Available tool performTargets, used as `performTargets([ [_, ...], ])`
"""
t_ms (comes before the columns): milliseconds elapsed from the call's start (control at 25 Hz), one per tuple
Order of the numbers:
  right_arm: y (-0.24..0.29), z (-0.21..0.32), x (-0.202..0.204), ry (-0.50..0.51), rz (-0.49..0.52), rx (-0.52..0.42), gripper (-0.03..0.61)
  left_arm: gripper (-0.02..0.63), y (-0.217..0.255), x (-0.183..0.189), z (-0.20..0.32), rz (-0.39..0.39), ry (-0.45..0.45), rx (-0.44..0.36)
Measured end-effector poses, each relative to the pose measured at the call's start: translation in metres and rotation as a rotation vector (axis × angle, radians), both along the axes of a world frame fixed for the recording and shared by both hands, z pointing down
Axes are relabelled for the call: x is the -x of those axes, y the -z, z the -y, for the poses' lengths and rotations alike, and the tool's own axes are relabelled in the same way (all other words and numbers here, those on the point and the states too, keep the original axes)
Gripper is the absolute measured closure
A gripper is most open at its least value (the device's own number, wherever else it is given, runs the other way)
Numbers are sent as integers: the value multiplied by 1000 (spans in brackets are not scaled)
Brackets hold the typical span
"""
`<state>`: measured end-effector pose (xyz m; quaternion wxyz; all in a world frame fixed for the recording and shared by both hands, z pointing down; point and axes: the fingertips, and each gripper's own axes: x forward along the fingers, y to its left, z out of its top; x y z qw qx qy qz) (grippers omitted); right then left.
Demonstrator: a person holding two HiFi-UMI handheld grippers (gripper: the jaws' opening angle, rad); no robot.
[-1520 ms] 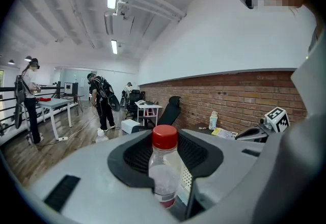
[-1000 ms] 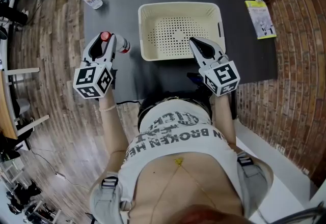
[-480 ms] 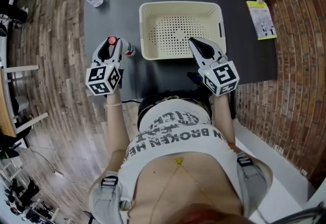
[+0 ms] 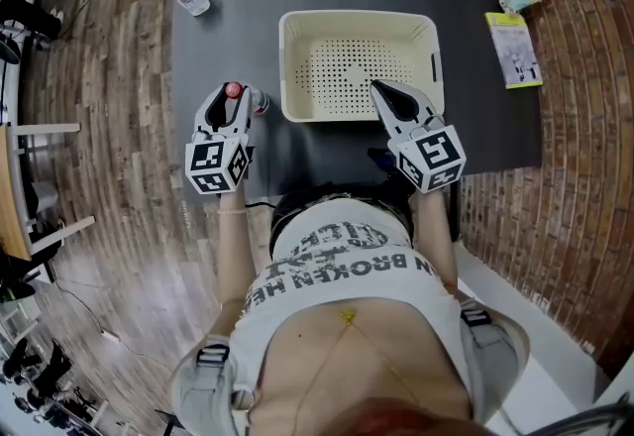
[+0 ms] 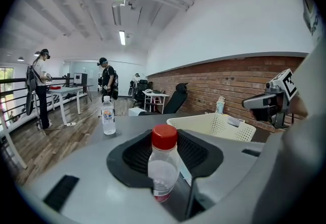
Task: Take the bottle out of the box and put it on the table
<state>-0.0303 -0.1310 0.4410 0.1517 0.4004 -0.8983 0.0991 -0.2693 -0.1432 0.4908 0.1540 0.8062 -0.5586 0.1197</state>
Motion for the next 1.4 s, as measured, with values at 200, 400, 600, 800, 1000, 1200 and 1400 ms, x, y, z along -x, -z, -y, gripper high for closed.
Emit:
performTargets([
  [200,-1,-1,4,14,4,4,569,466,1,1,0,-27,5,-19],
  [400,-4,-2,5,25,6,13,569,466,1,1,0,-45,10,-30],
  [600,-5,-3,3,33,11,16,569,466,0,1,0,-60,9,-36],
  [800,-6,-3,2,36,19,18,569,466,0,2,-1,-61,16,-39],
  [1000,-9,-4,-4,41,18,20,569,466,0,0,-1,-61,26,-46],
  [1200,-9,-3,-9,32,18,20,569,466,0,1,-1,-68,28,-51],
  [1400,-10,-3,-11,33,15,25,569,466,0,1,-1,-78,39,-59],
])
